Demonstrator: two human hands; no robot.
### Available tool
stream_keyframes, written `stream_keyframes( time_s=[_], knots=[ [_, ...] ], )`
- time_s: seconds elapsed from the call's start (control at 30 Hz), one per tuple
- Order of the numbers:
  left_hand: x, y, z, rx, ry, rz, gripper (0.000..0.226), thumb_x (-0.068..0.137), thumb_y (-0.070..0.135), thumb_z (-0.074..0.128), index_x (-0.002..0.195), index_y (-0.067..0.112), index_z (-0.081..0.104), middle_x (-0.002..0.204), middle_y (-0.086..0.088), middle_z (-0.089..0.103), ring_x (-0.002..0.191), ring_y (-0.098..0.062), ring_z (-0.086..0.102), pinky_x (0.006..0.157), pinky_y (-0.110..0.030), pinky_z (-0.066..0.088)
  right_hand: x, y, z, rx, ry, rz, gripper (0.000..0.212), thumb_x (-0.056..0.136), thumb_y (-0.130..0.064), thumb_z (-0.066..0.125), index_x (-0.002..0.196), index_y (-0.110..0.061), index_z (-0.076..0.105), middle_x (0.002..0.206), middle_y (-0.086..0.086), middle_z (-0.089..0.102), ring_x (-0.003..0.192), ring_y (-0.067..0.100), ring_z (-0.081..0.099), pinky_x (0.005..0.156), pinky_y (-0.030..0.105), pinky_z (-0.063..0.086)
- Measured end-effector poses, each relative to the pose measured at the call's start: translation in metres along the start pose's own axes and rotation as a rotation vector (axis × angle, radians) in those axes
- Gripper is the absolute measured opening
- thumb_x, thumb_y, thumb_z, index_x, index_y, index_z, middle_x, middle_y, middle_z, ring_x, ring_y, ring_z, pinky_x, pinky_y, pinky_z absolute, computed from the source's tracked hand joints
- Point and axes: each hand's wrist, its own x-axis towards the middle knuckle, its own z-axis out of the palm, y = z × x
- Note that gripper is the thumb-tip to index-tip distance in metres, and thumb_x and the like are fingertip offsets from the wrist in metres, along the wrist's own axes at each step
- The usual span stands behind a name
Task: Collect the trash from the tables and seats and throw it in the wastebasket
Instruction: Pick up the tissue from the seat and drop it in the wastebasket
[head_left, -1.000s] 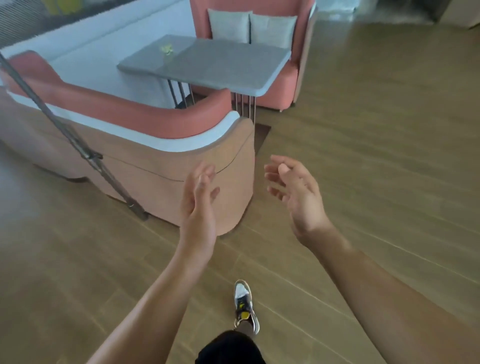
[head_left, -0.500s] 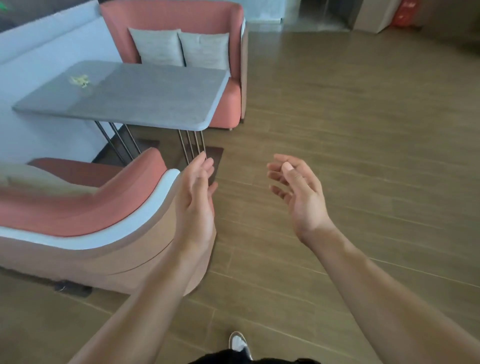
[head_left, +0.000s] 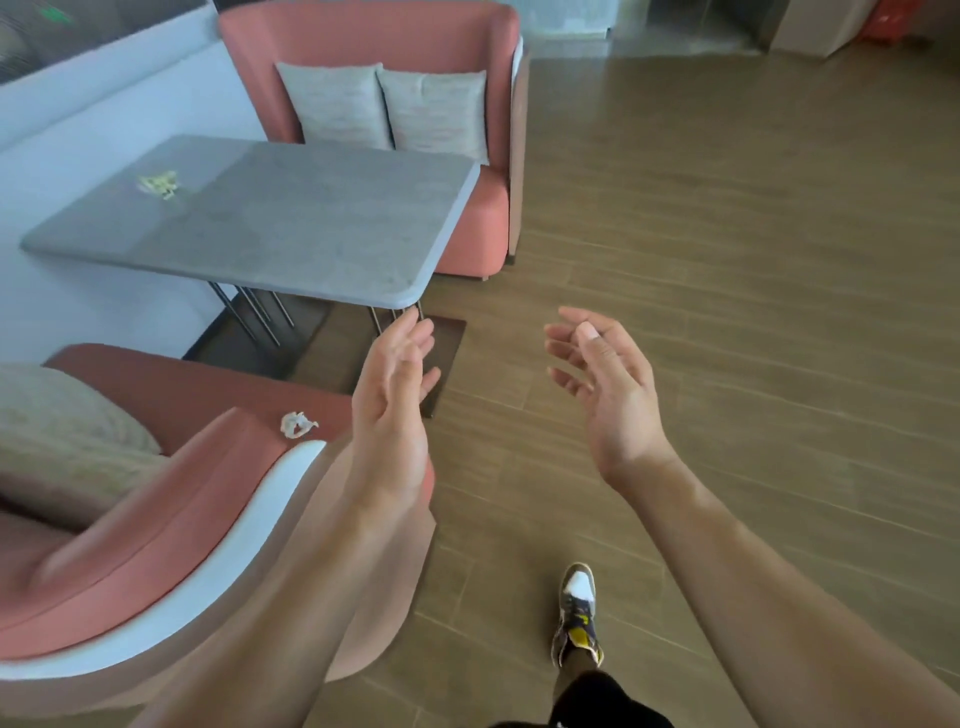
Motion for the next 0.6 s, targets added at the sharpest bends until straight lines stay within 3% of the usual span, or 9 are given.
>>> stream_keyframes(
  time_s=[0.33, 0.47, 0.6],
  knots=[
    [0.151, -0.031, 0.090, 0.030, 0.202, 0.021, 0.033, 0.103, 0.034, 0.042, 0.131, 0.035, 0.060, 0.139, 0.003, 0.065, 0.135, -0.011, 0.060, 0.107, -0.034, 0.053, 0.215, -0.016, -0.031, -0.001, -0.168, 0.052, 0.025, 0.090, -0.046, 0.061, 0.107, -0.036, 0.077, 0.111, -0.003, 0.075, 0.108, 0.016, 0.067, 0.100, 0.046, 0.050],
    [0.185, -0.041, 0.104, 0.035, 0.260, 0.011, 0.037, 0.104, 0.034, 0.044, 0.137, 0.026, 0.059, 0.140, 0.003, 0.066, 0.135, -0.011, 0.061, 0.107, -0.034, 0.053, 0.272, -0.013, -0.025, -0.012, -0.248, 0.067, 0.041, 0.083, -0.057, 0.062, 0.114, -0.032, 0.075, 0.117, 0.002, 0.073, 0.111, 0.016, 0.067, 0.102, 0.046, 0.051],
    [0.219, -0.048, 0.101, 0.040, 0.342, 0.017, 0.035, 0.104, 0.033, 0.043, 0.134, 0.029, 0.061, 0.142, 0.000, 0.066, 0.135, -0.011, 0.061, 0.109, -0.036, 0.052, 0.317, -0.004, -0.008, 0.001, -0.317, 0.081, 0.037, 0.082, -0.057, 0.064, 0.109, -0.036, 0.077, 0.115, 0.000, 0.074, 0.109, 0.015, 0.067, 0.101, 0.045, 0.051]
  ],
)
